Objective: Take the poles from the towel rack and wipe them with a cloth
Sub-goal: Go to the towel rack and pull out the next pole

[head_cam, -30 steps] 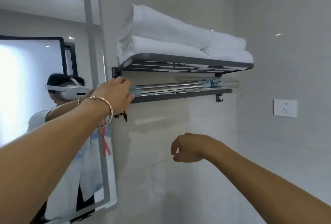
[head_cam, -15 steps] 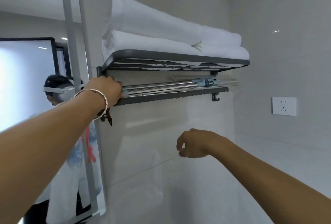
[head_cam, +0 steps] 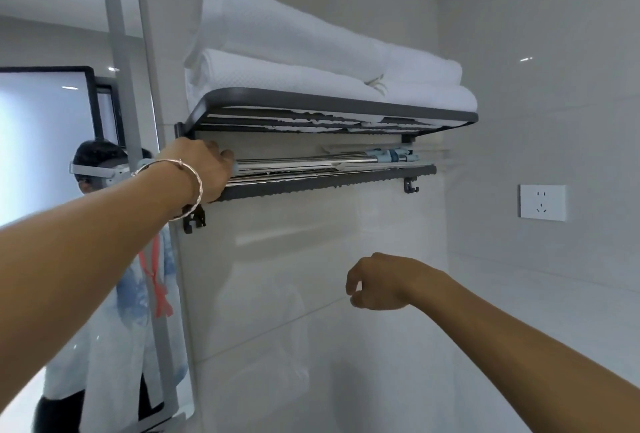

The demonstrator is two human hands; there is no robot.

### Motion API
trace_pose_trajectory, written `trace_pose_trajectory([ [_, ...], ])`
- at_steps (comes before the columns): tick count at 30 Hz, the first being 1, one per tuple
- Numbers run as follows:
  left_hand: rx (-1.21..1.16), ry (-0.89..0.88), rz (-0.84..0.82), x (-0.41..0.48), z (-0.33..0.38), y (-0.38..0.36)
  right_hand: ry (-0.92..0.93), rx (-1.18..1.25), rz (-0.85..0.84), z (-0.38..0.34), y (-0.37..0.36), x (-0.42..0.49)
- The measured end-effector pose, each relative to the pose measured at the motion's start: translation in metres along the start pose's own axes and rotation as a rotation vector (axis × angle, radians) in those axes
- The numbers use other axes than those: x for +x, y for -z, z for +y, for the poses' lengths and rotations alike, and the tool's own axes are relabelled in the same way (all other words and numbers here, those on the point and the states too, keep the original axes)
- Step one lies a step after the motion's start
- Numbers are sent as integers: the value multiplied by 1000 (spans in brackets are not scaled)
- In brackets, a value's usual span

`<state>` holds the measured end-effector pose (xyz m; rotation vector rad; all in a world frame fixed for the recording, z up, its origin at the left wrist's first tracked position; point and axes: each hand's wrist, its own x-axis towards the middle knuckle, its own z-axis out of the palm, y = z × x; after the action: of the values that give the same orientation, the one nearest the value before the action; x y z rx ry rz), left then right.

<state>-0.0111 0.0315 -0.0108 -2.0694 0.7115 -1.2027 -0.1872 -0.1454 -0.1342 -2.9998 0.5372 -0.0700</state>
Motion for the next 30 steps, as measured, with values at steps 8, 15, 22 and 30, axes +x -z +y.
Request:
trace_pose_trajectory([
  [8,-55,20,46,-1,0,-3,-41,-41,-53,13,-7,-10],
  [15,-87,63,80,-3,1,-7,-64,-54,-35,20,-8,-10],
  [22,-214,79,65,0,1,-8,-38,-48,-61,18,-20,-7],
  [30,-282,152,102,-10,8,-4,-53,-39,-64,28,-29,-6],
])
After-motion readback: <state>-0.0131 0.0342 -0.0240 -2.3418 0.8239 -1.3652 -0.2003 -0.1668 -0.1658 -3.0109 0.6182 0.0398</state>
